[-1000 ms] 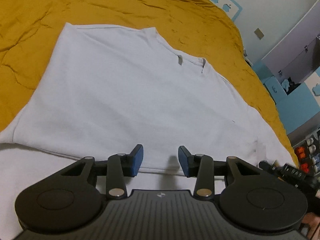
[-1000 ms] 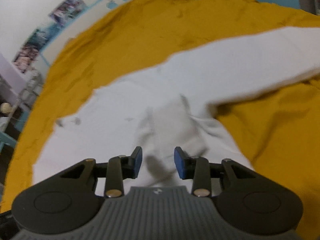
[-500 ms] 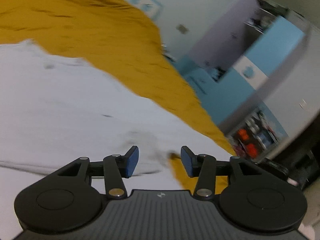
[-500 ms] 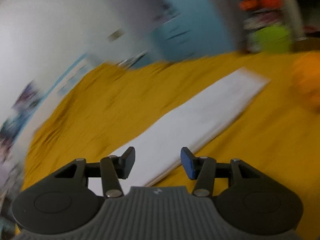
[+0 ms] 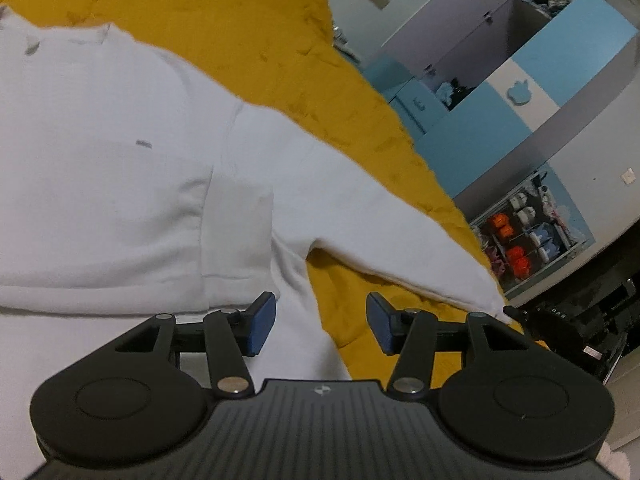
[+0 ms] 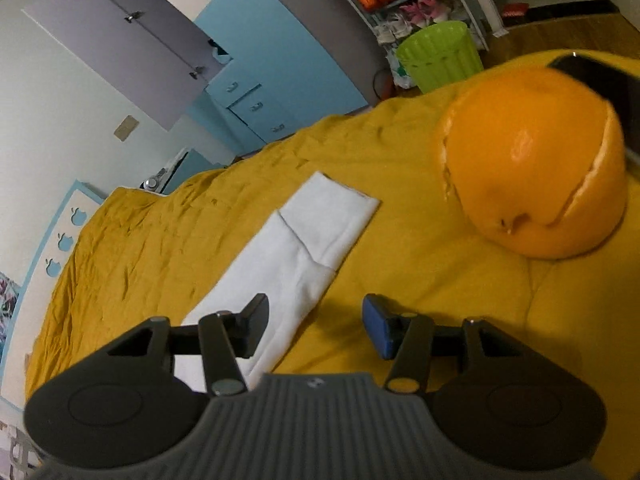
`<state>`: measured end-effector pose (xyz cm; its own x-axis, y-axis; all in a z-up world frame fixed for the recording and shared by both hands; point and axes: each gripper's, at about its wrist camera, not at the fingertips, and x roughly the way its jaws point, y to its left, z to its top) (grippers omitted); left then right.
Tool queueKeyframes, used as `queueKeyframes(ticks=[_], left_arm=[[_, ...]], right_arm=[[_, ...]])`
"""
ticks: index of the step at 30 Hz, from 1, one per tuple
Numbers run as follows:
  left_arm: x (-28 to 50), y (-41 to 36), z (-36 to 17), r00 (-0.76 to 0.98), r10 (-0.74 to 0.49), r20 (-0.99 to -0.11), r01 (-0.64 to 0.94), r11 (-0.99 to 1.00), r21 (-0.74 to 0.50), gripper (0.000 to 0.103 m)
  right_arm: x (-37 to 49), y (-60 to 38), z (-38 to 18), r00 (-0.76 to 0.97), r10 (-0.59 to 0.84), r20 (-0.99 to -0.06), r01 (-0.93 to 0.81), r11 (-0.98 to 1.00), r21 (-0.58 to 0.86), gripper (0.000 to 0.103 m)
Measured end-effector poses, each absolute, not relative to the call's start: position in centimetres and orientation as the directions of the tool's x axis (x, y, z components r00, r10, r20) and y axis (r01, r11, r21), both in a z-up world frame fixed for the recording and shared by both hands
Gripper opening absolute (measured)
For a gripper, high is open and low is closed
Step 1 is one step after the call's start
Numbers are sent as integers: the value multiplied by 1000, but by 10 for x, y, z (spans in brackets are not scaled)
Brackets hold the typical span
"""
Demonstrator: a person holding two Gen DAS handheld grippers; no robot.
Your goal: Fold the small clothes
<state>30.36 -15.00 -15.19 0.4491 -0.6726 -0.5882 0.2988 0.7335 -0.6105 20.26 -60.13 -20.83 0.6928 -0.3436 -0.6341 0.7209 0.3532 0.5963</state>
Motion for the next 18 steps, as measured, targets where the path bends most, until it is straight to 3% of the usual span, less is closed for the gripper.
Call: queueKeyframes(ticks=[8,13,15,16,18], left_arm=[[304,-153,-168,422,-663,-618,275,744,-609,60],[307,-156,-171,417,-662,-623,273,745,-609,60],[308,-156,-172,417,-664,-621,271,742,-612,61],[308,-155,-171,417,-664,-620,271,742,-613,61],[309,-155,-170,415,-666,-619,269,741,-616,61]], right_arm=[[222,-620,-218,674,-425,-604,727,242,642,56],[236,-631,-218,656,-460,-599,733,197,651,55],[240,-634,-219,648,-455,-610,741,191,644,32],[243,-636,-220,642,-447,-623,750,193,633,7],[242,-638,-221,645,-443,-622,745,185,641,5]])
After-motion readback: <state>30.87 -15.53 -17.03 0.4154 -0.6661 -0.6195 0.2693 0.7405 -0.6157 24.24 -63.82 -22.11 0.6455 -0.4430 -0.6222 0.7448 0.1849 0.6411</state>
